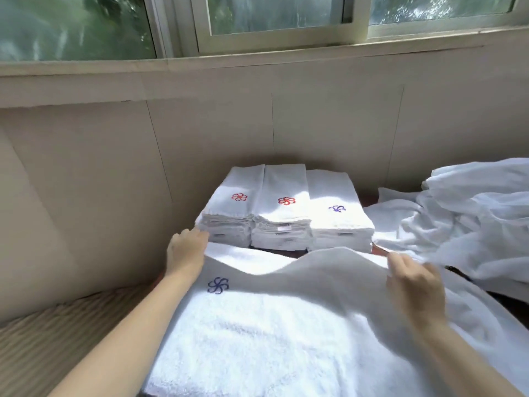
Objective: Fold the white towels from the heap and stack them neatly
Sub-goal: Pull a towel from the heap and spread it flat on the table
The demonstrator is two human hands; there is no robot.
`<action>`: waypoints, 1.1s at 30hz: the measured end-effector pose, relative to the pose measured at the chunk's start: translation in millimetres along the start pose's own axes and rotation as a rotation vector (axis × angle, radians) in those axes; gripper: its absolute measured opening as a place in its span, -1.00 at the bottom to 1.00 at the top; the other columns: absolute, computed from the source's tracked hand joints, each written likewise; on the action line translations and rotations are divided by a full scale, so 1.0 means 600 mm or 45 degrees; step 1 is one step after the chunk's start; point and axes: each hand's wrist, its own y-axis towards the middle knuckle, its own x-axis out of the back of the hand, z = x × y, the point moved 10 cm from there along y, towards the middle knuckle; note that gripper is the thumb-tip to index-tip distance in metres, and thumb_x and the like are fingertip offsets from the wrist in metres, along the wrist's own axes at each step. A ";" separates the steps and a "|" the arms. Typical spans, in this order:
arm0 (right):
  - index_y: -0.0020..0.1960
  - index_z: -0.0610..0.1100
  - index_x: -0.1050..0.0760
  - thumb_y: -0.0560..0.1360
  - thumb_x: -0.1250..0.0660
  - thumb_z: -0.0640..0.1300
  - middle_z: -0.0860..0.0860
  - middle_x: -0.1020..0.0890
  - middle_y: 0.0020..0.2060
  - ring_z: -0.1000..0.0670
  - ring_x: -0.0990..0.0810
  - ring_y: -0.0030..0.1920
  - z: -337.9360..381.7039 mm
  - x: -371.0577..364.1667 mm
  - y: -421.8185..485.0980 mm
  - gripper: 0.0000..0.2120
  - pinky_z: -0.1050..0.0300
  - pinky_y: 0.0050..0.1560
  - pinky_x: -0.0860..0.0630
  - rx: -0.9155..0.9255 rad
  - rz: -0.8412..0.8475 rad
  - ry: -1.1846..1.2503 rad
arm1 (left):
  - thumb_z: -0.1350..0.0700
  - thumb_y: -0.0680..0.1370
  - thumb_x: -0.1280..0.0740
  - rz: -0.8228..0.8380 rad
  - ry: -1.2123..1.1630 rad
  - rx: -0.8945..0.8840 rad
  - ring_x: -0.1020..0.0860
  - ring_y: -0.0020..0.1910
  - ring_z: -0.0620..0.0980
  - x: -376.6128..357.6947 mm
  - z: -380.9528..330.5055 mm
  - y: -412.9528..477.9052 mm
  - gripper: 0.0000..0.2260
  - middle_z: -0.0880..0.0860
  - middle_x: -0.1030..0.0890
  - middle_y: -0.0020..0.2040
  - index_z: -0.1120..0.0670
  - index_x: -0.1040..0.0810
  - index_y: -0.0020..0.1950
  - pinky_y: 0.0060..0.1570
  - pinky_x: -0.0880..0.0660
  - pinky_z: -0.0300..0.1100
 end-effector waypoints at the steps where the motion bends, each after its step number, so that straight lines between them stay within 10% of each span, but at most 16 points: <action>1: -0.43 -0.19 -0.36 0.13 -0.12 -0.40 -0.11 -0.40 -0.56 -0.16 -0.44 -0.58 0.005 -0.007 -0.025 -0.86 0.04 -0.42 -0.42 0.043 0.028 0.018 | 0.35 0.46 -0.13 0.029 -0.024 0.021 -0.46 0.01 0.07 -0.024 0.012 -0.026 -0.75 0.05 -0.51 0.02 0.06 -0.43 0.00 -0.16 -0.29 -0.14; 11: -0.32 -0.09 -0.26 0.53 0.03 -0.26 -0.09 -0.35 -0.54 -0.18 -0.32 -0.54 0.029 0.076 -0.092 -0.72 0.05 -0.30 -0.19 0.353 -0.164 0.121 | 0.40 0.35 -0.13 0.089 -0.498 0.076 -0.31 -0.29 0.01 -0.053 0.112 -0.128 -0.81 0.02 -0.34 -0.23 0.11 -0.31 -0.24 -0.38 -0.15 -0.11; 18: -0.35 0.03 -0.20 0.06 -0.20 -0.26 0.02 -0.46 -0.55 0.03 -0.51 -0.56 0.030 0.017 -0.122 -0.71 0.19 -0.34 -0.27 0.277 0.507 0.181 | 0.37 0.45 -0.14 0.451 -0.192 -0.075 -0.42 0.07 0.03 -0.055 0.094 -0.155 -0.71 -0.03 -0.41 0.01 -0.03 -0.43 -0.14 -0.02 -0.39 -0.13; 22: -0.28 0.04 -0.22 0.22 -0.11 -0.20 0.09 -0.47 -0.39 0.00 -0.54 -0.32 0.034 0.010 -0.137 -0.84 0.19 -0.19 -0.31 0.316 0.671 0.153 | 0.24 0.55 -0.19 0.539 0.095 -0.096 -0.42 0.19 0.06 -0.008 0.025 -0.151 -0.80 0.02 -0.47 0.16 0.04 -0.57 0.04 0.07 -0.37 -0.11; 26: -0.31 0.10 -0.40 0.30 -0.20 -0.30 0.17 -0.54 -0.27 0.12 -0.49 -0.18 0.018 -0.022 -0.148 -0.72 0.20 -0.11 -0.40 -0.040 1.287 0.450 | 0.25 0.53 -0.18 0.578 -0.370 -0.356 -0.42 0.27 0.05 0.046 -0.202 -0.186 -0.65 0.00 -0.46 0.25 -0.02 -0.56 0.23 0.16 -0.44 -0.08; 29: -0.41 -0.07 -0.46 0.26 -0.14 -0.50 0.00 -0.55 -0.39 -0.03 -0.49 -0.27 -0.015 0.008 -0.102 -0.65 0.09 -0.23 -0.39 -0.508 0.980 0.924 | 0.25 0.51 -0.16 0.696 -0.768 -0.507 -0.51 0.19 0.11 0.083 -0.394 -0.226 -0.69 0.09 -0.57 0.17 0.06 -0.64 0.07 0.10 -0.46 -0.12; 33: -0.25 -0.22 -0.51 0.34 -0.20 -0.43 -0.12 -0.61 -0.24 -0.17 -0.54 -0.13 -0.175 0.078 -0.114 -0.82 0.07 -0.20 -0.34 -0.900 0.371 0.532 | 0.11 0.56 -0.15 0.834 -0.958 -0.460 -0.51 -0.05 0.26 0.079 -0.557 -0.259 -0.71 0.32 -0.59 -0.04 0.23 -0.56 -0.23 -0.13 -0.39 -0.05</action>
